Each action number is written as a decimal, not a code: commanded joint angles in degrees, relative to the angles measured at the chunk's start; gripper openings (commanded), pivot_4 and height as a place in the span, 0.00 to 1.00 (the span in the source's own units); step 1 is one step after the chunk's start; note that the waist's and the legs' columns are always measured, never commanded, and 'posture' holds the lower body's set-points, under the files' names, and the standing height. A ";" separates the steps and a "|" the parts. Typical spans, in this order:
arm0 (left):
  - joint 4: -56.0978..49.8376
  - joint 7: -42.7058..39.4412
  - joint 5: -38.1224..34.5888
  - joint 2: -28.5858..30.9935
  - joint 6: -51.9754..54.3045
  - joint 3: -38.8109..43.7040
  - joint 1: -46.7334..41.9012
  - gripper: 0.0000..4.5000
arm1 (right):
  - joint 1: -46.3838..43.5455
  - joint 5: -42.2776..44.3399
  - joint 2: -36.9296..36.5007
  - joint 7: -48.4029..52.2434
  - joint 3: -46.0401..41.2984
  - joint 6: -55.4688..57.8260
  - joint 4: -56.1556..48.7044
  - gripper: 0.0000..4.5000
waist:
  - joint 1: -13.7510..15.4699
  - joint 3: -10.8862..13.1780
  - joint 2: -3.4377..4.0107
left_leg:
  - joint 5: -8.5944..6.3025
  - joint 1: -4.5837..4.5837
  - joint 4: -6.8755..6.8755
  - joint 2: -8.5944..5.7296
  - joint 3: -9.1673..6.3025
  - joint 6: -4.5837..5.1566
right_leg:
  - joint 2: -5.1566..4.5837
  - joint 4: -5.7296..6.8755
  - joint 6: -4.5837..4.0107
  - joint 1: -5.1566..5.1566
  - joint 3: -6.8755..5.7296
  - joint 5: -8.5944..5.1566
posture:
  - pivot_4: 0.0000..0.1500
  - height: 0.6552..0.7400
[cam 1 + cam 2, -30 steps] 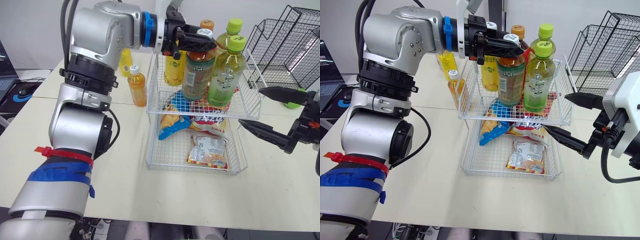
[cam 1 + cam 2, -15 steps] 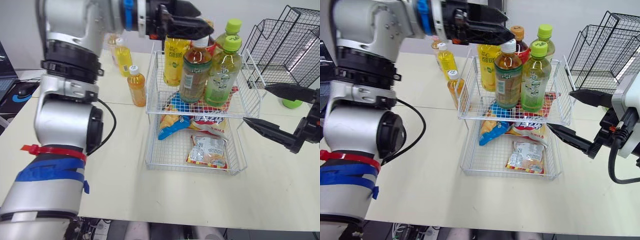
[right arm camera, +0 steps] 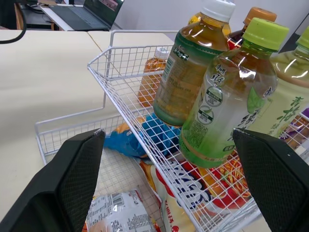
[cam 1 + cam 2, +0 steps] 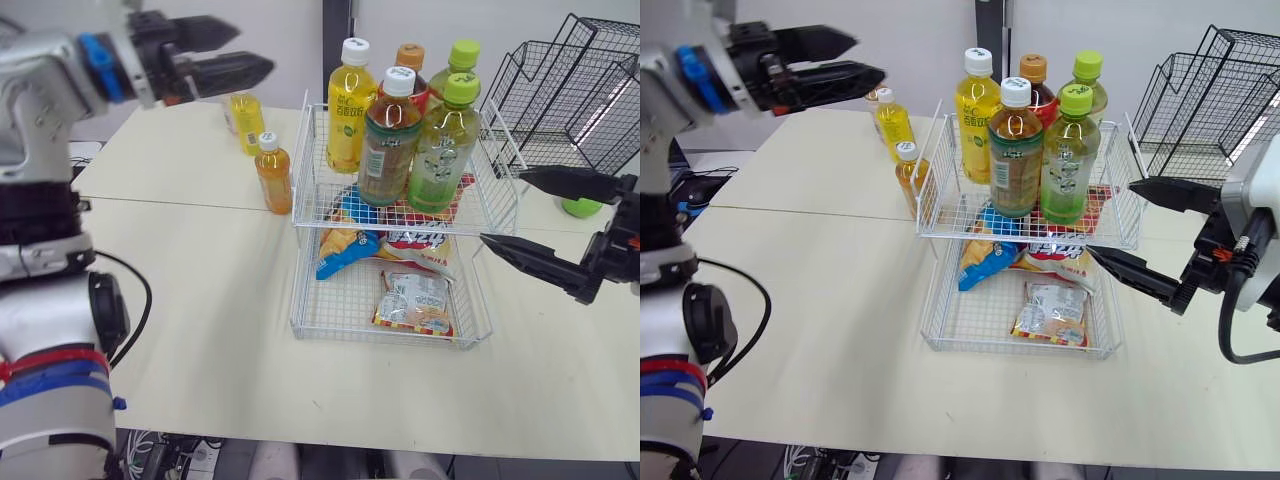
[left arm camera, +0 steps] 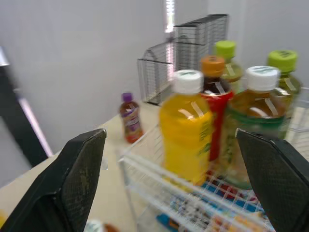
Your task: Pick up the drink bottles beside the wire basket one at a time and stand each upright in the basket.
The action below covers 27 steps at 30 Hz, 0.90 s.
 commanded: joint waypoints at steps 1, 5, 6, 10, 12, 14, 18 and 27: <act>-3.01 2.75 2.90 3.04 -8.78 3.11 8.21 0.99 | -1.61 -1.39 1.12 -1.15 1.57 -2.67 -0.61 1.00 | 0.02 -0.01 0.01 | 0.00 0.01 -0.01 0.00 0.02 0.00 | -0.01 -0.02 0.00 0.00 0.02 0.00 | 1.00 1.00; -2.32 5.67 3.32 3.37 -12.52 5.78 16.98 0.99 | -2.75 -1.38 2.47 -2.50 4.39 -3.75 -1.81 1.00 | 0.09 -0.01 0.00 | 0.00 0.03 0.01 0.02 0.02 0.00 | -0.03 0.01 -0.01 0.01 0.01 0.01 | 1.00 1.00; -2.48 5.87 3.08 3.23 -13.48 6.35 18.87 0.99 | -3.27 -1.12 2.82 -3.00 5.26 -3.91 -2.18 1.00 | 0.14 -0.01 -0.01 | 0.00 0.02 0.01 0.01 0.02 0.00 | -0.04 0.00 -0.01 0.01 0.01 0.01 | 1.00 1.00; -3.36 7.58 1.74 1.75 -15.02 8.38 25.89 0.99 | -6.38 -0.10 4.56 -5.93 10.54 -4.93 -4.56 1.00 | 0.13 -0.03 -0.04 | 0.00 0.01 0.00 0.03 0.02 0.00 | -0.06 -0.02 -0.01 0.01 0.00 0.01 | 1.00 1.00; -3.46 9.55 2.05 0.60 -16.20 8.81 27.76 0.99 | -7.73 0.06 5.19 -7.02 12.80 -5.09 -5.50 1.00 | 0.16 -0.03 -0.04 | 0.00 0.02 -0.01 0.04 0.01 0.00 | -0.06 0.01 -0.01 0.00 -0.01 0.01 | 1.00 1.00; -3.90 11.45 2.41 -0.70 -16.99 8.80 29.38 0.99 | -8.74 -0.18 5.87 -8.61 14.86 -5.22 -6.36 1.00 | 0.28 -0.04 -0.07 | 0.00 0.00 0.01 0.03 -0.03 0.00 | -0.06 0.01 -0.01 0.00 -0.06 0.01 | 1.00 1.00; -5.55 13.91 2.30 -3.33 -17.83 7.87 31.44 0.99 | -9.05 -1.64 7.21 -10.96 17.55 -5.57 -8.37 1.00 | 0.31 -0.05 -0.08 | 0.00 0.00 0.00 0.03 -0.01 0.00 | -0.09 0.00 -0.01 0.01 -0.04 0.01 | 1.00 1.00; -3.44 18.12 3.03 -7.70 -19.39 5.42 27.79 0.99 | -7.66 -3.81 9.08 -12.49 17.65 -6.50 -9.04 1.00 | 0.34 -0.06 -0.09 | 0.00 0.01 0.00 0.00 0.00 0.00 | -0.07 0.01 -0.02 0.01 -0.04 0.01 | 1.00 1.00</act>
